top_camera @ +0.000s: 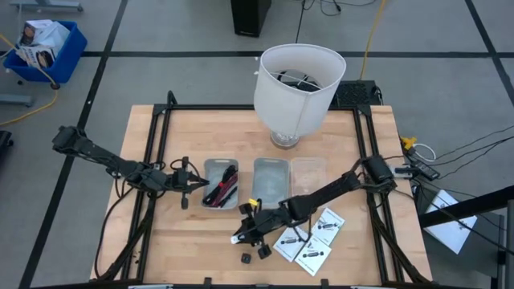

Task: Pick and place items into bin
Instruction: Put the white charger adapter into the right gray bin

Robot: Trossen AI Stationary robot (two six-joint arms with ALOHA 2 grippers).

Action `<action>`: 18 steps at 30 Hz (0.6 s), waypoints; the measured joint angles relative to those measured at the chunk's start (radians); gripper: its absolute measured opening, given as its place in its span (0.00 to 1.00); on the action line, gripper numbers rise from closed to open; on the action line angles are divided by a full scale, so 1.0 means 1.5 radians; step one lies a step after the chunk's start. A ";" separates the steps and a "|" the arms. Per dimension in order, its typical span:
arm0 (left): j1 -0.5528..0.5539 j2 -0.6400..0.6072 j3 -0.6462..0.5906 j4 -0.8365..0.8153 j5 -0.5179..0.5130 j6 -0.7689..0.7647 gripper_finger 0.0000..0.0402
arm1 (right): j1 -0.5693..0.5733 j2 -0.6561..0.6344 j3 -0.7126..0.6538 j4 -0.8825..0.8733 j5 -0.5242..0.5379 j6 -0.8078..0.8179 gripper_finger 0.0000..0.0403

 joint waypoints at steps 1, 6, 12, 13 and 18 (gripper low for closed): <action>0.000 0.000 0.000 -0.002 0.000 0.000 0.08 | 0.002 -0.019 0.000 -0.025 0.016 -0.003 0.24; 0.000 0.000 0.000 -0.007 0.000 -0.001 0.08 | 0.007 -0.125 0.001 -0.193 0.164 -0.021 0.24; 0.000 0.000 0.000 -0.009 0.000 0.000 0.08 | -0.021 -0.198 0.000 -0.354 0.324 0.041 0.24; 0.000 0.000 0.000 -0.009 0.000 0.000 0.08 | -0.032 -0.200 -0.004 -0.369 0.325 0.057 0.24; 0.000 0.000 0.000 -0.009 0.000 -0.001 0.08 | -0.087 -0.184 -0.067 -0.354 0.298 0.115 0.24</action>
